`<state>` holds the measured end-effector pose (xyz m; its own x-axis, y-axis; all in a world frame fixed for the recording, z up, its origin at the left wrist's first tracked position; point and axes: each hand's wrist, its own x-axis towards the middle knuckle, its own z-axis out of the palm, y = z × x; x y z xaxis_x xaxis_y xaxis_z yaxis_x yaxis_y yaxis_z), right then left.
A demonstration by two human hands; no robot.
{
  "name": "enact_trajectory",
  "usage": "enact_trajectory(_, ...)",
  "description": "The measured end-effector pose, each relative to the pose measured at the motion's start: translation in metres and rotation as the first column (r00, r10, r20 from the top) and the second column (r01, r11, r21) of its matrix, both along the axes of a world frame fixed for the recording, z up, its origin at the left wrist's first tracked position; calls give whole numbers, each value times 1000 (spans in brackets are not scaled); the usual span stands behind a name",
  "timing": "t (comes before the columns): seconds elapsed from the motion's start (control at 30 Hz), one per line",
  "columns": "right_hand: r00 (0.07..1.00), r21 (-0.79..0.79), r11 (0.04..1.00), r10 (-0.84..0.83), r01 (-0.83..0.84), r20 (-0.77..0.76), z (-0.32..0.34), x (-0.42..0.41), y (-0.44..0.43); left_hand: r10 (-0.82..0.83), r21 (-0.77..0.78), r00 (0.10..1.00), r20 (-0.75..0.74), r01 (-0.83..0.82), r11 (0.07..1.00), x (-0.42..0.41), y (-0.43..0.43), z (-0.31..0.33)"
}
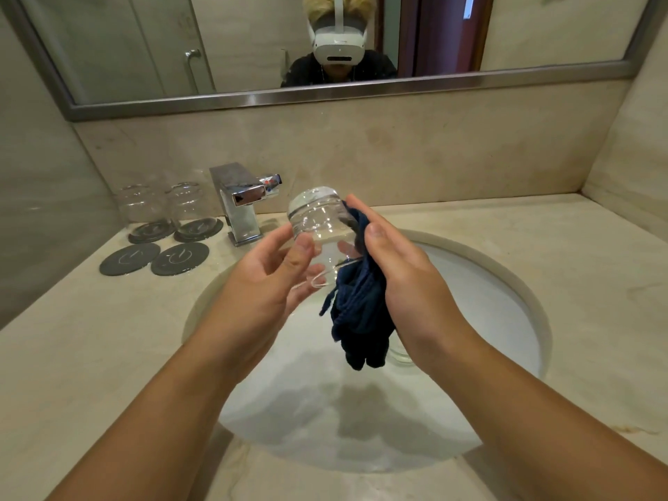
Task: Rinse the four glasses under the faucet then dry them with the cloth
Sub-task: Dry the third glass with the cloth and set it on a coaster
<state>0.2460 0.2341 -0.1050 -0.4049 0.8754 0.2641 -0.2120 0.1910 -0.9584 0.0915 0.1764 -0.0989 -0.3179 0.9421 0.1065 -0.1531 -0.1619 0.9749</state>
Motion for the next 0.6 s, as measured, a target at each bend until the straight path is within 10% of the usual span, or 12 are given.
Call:
enact_trajectory(0.4, 974, -255, 962, 39, -97, -222, 4, 0, 2, -129, 12, 975, 181, 129, 992, 3, -5, 10)
enact_trajectory(0.6, 1000, -71, 997, -30, 29, -4, 0, 0, 1, -24, -113, 997, 77, 33, 993, -1, 2, 8)
